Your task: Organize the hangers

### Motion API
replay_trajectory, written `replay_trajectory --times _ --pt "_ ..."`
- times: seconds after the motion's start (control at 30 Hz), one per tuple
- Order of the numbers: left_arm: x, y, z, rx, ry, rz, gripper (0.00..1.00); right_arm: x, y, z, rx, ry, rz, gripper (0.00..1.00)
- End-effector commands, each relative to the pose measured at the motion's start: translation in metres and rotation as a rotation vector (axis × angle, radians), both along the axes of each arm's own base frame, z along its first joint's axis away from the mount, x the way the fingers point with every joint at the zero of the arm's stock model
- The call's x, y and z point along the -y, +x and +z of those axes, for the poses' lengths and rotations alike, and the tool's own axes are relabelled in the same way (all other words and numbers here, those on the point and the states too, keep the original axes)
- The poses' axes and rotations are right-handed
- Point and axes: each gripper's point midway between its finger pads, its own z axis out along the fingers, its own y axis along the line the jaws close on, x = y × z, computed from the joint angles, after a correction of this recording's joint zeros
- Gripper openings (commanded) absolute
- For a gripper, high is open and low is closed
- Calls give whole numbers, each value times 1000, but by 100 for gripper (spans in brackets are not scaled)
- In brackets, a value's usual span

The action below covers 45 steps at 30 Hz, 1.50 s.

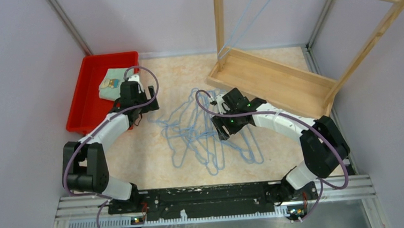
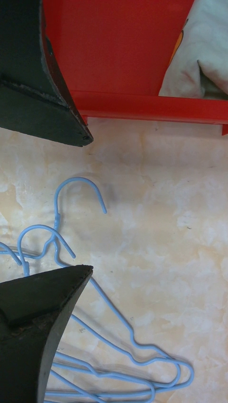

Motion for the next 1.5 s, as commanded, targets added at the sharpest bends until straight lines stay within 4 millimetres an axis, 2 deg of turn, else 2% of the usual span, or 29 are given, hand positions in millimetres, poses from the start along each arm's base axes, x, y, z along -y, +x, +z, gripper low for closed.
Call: replay_trajectory --times 0.0,0.17,0.47,0.57,0.6,0.67,0.8,0.9,0.93,0.97,1.03,1.07,1.17,1.3,1.47 --pt "-3 -9 6 7 -7 6 100 -9 23 -5 77 10 -39 63" --pt "-6 -13 7 10 5 13 100 -5 31 -23 83 -30 -74 56" --pt "-10 -13 8 8 25 19 100 -8 29 -42 42 -38 -68 53" --pt "-11 -13 6 4 33 20 100 -9 28 -43 39 -31 -70 49" --pt "-12 -13 6 3 35 22 100 -8 27 -51 18 -44 -71 48" --pt "-12 -13 6 3 39 25 100 -9 26 -53 10 -46 -69 45" --pt "-14 -15 3 -3 43 31 100 -5 29 -53 27 -68 -82 28" --pt "-14 -17 1 -8 41 33 100 2 37 -47 64 -104 -112 23" --pt "-14 -17 1 -7 40 35 100 5 39 -46 72 -116 -117 13" --pt "-14 -18 0 -8 40 36 100 5 42 -35 103 -108 -125 6" --pt "-14 -19 0 -9 38 38 100 9 47 -24 141 -114 -145 4" --pt "-15 -20 -1 -9 38 38 100 12 50 -19 158 -124 -158 5" --pt "-14 -20 -2 -11 32 39 100 14 51 -10 176 -125 -159 29" --pt "-13 -20 -4 -13 27 39 100 12 46 -1 176 -106 -127 51" --pt "-13 -21 -5 -15 23 42 100 6 39 7 169 -66 -73 55"
